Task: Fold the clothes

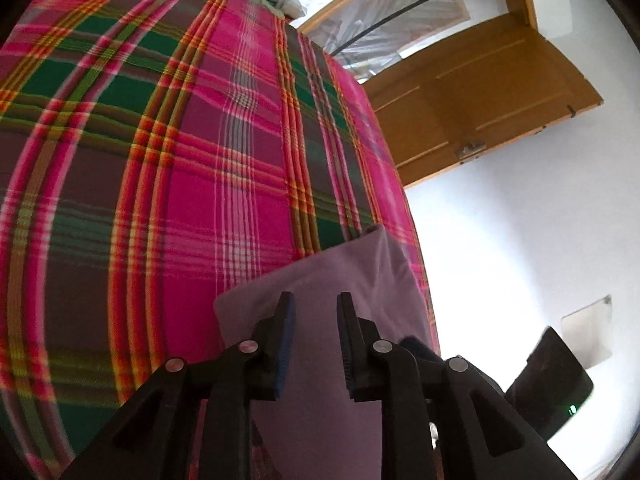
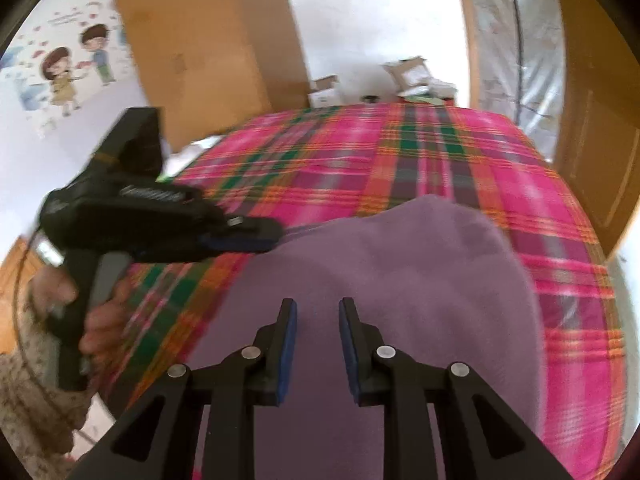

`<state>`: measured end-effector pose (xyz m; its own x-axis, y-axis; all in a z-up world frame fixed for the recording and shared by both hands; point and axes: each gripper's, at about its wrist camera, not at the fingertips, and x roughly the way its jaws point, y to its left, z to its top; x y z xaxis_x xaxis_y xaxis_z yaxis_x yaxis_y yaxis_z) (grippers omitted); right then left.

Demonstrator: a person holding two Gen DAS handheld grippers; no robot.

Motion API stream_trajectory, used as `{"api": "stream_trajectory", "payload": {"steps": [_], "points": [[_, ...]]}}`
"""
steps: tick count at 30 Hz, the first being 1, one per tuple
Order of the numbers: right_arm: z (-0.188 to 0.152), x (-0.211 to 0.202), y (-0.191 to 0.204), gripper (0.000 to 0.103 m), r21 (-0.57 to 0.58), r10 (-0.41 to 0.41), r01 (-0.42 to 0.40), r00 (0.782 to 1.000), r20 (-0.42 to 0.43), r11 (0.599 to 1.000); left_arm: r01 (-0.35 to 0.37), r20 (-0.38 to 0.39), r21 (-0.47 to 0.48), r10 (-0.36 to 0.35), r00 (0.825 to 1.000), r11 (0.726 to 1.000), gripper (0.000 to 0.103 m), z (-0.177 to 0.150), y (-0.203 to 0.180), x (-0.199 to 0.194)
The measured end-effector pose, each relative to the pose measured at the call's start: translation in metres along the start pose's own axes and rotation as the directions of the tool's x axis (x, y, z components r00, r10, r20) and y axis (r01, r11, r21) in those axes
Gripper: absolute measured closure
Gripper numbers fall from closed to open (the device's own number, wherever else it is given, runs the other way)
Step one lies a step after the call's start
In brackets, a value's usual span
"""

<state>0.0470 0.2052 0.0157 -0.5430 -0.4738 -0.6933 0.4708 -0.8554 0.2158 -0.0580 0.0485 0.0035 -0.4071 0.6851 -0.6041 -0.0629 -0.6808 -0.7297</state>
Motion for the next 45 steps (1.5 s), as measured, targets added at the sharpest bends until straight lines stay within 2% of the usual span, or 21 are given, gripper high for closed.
{"api": "stream_trajectory", "payload": {"steps": [5,11,18,20,23,28,33,35,37,39,42,45], "points": [[-0.019,0.0,0.027,0.08,-0.071,0.06,-0.06,0.998,0.002,0.996,-0.018,0.022,0.009,0.018,1.0,1.0,0.081,-0.014,0.005,-0.022],[-0.038,0.01,0.034,0.079,-0.093,0.013,-0.011,1.0,0.021,0.996,-0.023,0.024,0.0,0.023,0.999,1.0,0.081,-0.028,0.017,-0.03],[-0.034,-0.001,0.036,0.079,-0.092,0.021,-0.019,1.0,0.021,0.996,-0.027,0.027,-0.003,0.027,0.999,1.0,0.081,-0.036,0.022,-0.04],[-0.038,-0.004,0.041,0.079,-0.115,0.041,-0.039,0.999,0.019,0.993,-0.033,0.028,0.002,0.033,0.999,0.999,0.081,-0.038,0.02,-0.041],[-0.048,-0.001,0.048,0.079,-0.142,0.022,-0.019,1.0,0.021,0.99,-0.034,0.028,-0.002,0.034,0.999,0.999,0.081,-0.039,0.019,-0.042],[-0.051,0.005,0.047,0.079,-0.149,0.021,-0.016,0.999,0.034,0.989,-0.026,0.035,-0.012,0.027,0.999,1.0,0.075,-0.042,0.019,-0.047],[-0.046,0.001,0.041,0.079,-0.147,0.046,-0.043,0.999,0.019,0.988,-0.028,0.033,-0.02,0.029,0.999,0.999,0.075,-0.045,0.021,-0.051],[-0.042,-0.007,0.031,0.079,-0.128,0.072,-0.07,0.997,0.009,0.989,-0.022,0.028,-0.016,0.022,0.999,1.0,0.073,-0.047,0.022,-0.052],[-0.038,-0.014,0.015,0.079,-0.089,0.079,-0.078,0.997,0.008,0.993,-0.036,0.017,-0.01,0.036,0.999,0.999,0.063,-0.05,0.025,-0.053],[-0.035,-0.021,-0.004,0.078,-0.038,0.059,-0.059,0.998,0.006,0.998,-0.051,-0.004,-0.019,0.051,0.999,0.999,0.062,-0.052,0.03,-0.053],[-0.029,-0.037,-0.043,0.067,0.061,0.036,-0.037,0.999,0.024,0.997,-0.044,-0.023,-0.037,0.043,0.999,0.998,0.062,-0.054,0.037,-0.054],[-0.026,-0.05,-0.082,0.057,0.157,0.036,-0.04,0.999,0.03,0.987,-0.01,-0.039,-0.037,0.009,0.999,0.999,0.056,-0.056,0.039,-0.056]]}}
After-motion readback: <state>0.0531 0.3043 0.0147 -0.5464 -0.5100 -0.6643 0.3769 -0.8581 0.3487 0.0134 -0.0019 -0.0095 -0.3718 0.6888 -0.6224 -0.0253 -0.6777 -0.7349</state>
